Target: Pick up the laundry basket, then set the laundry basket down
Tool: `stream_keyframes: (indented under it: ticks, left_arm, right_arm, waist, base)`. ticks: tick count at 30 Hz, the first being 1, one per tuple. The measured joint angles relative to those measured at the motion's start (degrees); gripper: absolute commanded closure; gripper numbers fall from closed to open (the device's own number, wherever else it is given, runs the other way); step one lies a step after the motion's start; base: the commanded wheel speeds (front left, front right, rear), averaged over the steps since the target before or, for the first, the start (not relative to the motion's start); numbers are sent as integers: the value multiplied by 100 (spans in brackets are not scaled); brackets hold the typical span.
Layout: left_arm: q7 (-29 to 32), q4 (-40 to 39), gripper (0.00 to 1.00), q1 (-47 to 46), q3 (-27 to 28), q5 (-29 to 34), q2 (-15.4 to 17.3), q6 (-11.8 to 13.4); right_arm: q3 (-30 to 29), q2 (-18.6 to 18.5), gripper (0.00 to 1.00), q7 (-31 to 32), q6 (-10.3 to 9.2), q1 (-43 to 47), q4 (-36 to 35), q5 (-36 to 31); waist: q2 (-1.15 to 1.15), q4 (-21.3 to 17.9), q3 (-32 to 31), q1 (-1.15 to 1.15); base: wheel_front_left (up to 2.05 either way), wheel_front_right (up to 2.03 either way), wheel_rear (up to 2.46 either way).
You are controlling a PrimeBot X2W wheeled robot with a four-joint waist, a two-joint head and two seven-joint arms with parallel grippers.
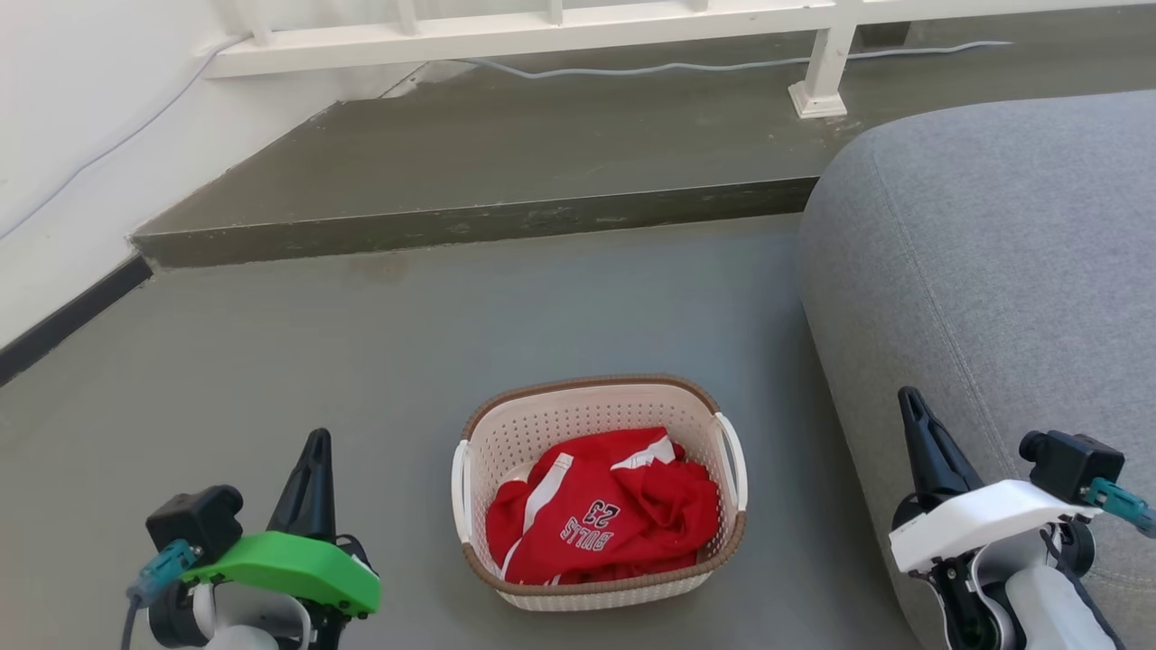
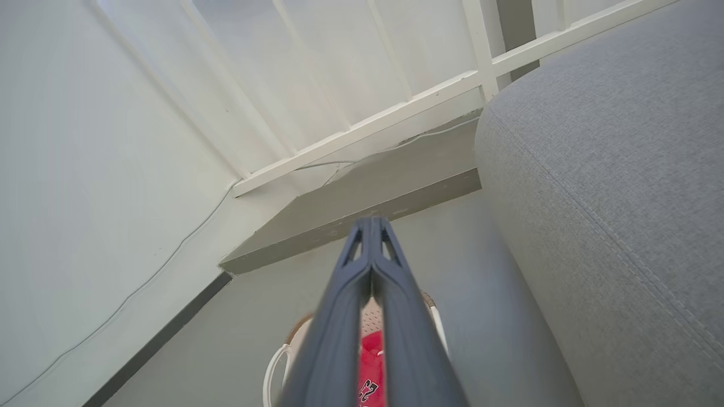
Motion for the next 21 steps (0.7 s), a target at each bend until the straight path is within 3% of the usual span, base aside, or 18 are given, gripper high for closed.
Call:
stream_keyframes:
  ticks: [21]
  left_arm:
    - [443,-9,100,0,331,-1434,-8,-99]
  right_arm:
    - [-407,137,100,441,34,-9,-10,1424]
  waist:
    - [0,47,-48,0]
  base:
    - [0,0,0]
